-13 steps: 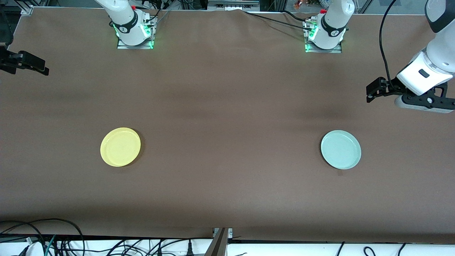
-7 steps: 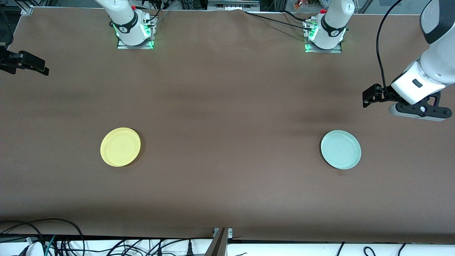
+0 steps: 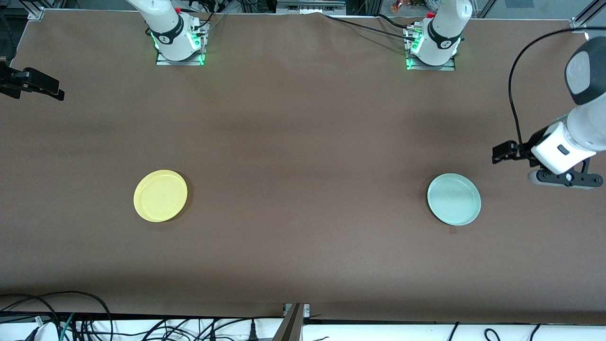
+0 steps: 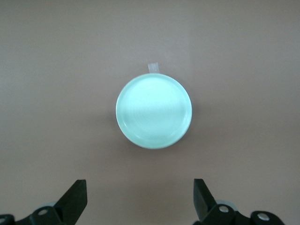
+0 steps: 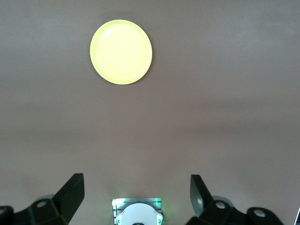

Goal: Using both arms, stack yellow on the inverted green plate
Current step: 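Lower the left gripper to the rim of the green plate, then close the left gripper on the green plate rim, then lift the green plate with the left gripper and turn it over, then carry the flipped green plate midtable while the right gripper approaches the yellow plate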

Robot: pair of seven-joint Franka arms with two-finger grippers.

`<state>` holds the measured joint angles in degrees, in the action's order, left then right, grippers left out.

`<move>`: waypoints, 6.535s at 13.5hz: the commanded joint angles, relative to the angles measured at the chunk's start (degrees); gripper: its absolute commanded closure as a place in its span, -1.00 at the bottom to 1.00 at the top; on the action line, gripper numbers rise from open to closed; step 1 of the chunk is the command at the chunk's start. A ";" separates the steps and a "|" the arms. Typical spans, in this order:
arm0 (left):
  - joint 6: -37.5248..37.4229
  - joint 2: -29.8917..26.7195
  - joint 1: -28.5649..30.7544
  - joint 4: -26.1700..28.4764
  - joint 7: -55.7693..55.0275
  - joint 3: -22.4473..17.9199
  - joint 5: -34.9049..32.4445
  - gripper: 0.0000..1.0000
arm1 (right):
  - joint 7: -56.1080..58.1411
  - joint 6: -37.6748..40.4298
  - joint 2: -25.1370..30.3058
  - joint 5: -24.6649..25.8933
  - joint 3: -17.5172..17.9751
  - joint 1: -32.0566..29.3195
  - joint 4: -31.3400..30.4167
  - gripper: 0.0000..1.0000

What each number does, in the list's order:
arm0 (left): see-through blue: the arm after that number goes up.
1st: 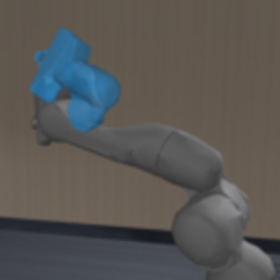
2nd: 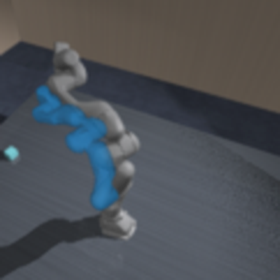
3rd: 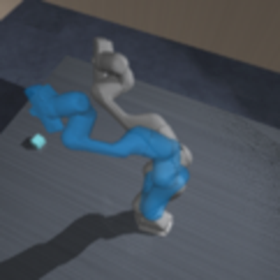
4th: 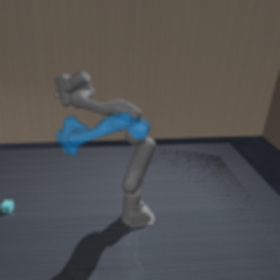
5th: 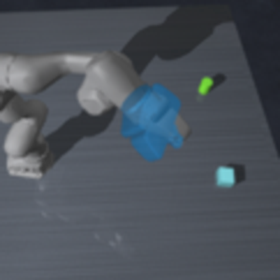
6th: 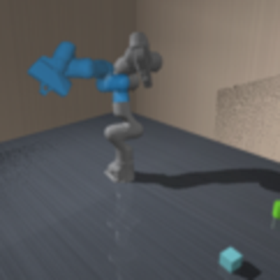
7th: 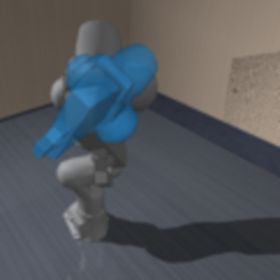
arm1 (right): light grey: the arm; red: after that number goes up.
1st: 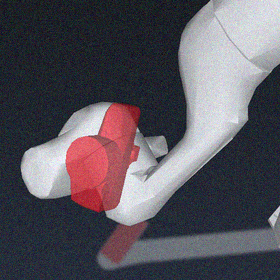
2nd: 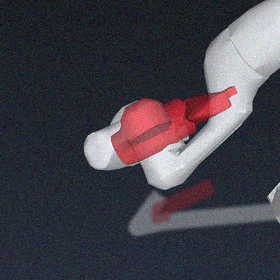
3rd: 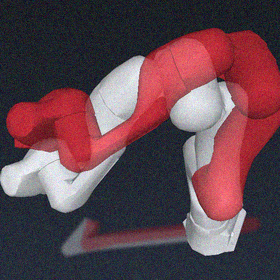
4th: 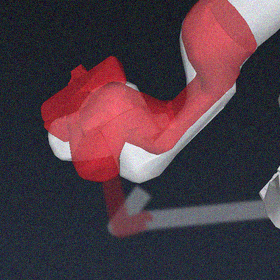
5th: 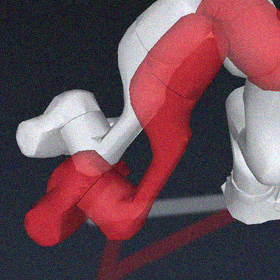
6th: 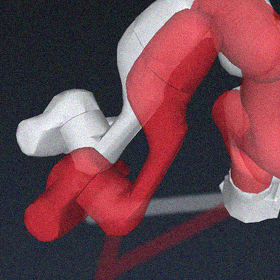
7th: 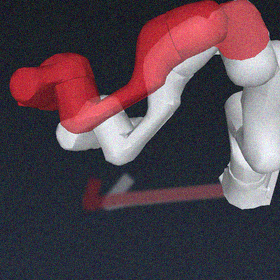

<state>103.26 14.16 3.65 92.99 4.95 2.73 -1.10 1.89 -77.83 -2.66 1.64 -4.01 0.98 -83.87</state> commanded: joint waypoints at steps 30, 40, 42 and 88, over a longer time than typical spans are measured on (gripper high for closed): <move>22.86 28.20 6.11 -1.23 36.36 1.14 -3.03 1.00 | 0.22 0.22 -0.06 0.38 -0.04 -0.28 0.55 -1.00; -4.61 20.20 -11.09 -14.31 24.08 2.28 -14.08 1.00 | 0.13 0.13 -0.06 0.38 -0.12 -0.28 0.55 -1.00; -11.12 20.03 -16.10 -18.44 19.42 2.19 -19.17 1.00 | 0.13 0.13 -0.06 0.38 -0.12 -0.37 0.55 -1.00; -22.17 42.35 -57.80 -35.57 -48.02 -0.09 -33.76 -1.00 | 4.09 -35.78 -34.51 -10.85 -0.56 -6.26 -8.93 -1.00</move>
<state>78.21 56.11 -56.60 63.76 -43.17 2.59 -43.84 4.86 -109.13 -36.56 -6.88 -5.05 -4.79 -90.50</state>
